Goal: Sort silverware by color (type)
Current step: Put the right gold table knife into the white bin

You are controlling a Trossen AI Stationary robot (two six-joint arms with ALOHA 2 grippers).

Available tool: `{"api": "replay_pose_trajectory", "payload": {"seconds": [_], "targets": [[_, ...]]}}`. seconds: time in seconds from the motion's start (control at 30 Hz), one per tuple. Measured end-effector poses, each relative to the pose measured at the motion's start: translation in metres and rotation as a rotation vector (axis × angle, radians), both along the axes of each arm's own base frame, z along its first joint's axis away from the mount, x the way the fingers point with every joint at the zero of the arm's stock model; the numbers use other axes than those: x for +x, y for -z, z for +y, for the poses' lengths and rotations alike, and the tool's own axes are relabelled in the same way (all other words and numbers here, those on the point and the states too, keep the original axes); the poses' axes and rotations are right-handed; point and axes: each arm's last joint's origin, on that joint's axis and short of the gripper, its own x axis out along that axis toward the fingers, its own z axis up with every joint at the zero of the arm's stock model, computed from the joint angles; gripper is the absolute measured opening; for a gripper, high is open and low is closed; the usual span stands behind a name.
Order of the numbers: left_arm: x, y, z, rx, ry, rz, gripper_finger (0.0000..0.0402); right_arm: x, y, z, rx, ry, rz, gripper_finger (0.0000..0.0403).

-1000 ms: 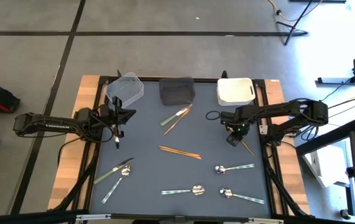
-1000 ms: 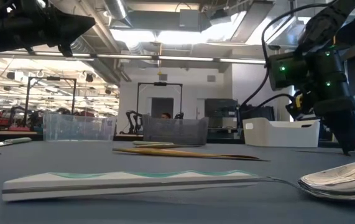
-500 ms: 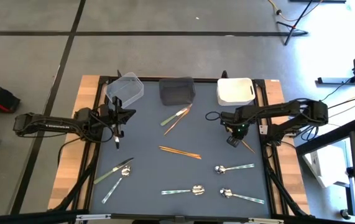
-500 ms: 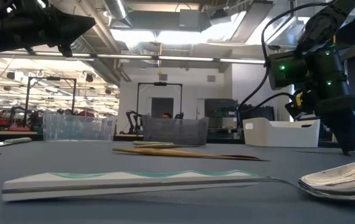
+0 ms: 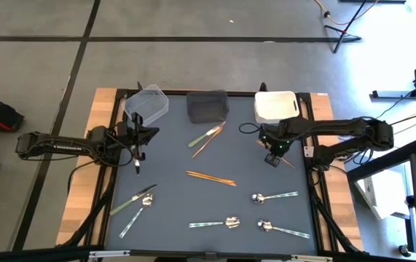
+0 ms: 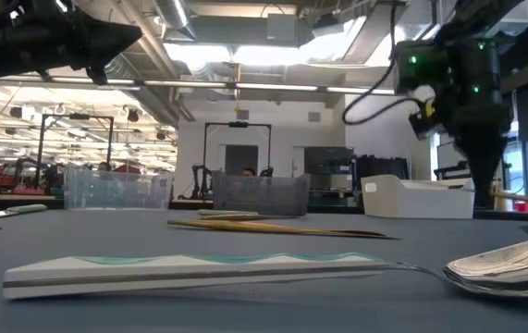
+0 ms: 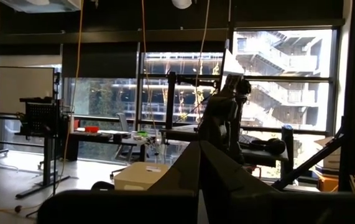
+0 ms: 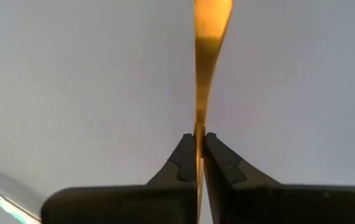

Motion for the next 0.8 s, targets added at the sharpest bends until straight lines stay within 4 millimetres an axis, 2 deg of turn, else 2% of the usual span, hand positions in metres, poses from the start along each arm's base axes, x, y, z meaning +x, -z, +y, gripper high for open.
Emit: {"api": "replay_pose_trajectory", "payload": {"seconds": [0.27, 0.43, 0.6, 0.8], "targets": [[0.000, 0.000, 0.000, -0.003, -0.009, 0.000, 0.0000, 0.005, -0.041, -0.004, -0.121, -0.058, -0.126, 0.0001], [0.000, 0.000, 0.000, -0.003, -0.009, 0.000, 0.0000, 0.006, -0.068, -0.010, -0.280, -0.098, -0.175, 0.0001], [0.000, 0.000, 0.000, -0.003, -0.009, 0.001, 0.0000, 0.004, -0.085, -0.028, -0.362, -0.085, -0.214, 0.0001], [0.000, 0.000, 0.000, -0.003, -0.009, 0.001, 0.0000, -0.002, -0.091, -0.057, -0.497, -0.054, -0.225, 0.0001]]}}
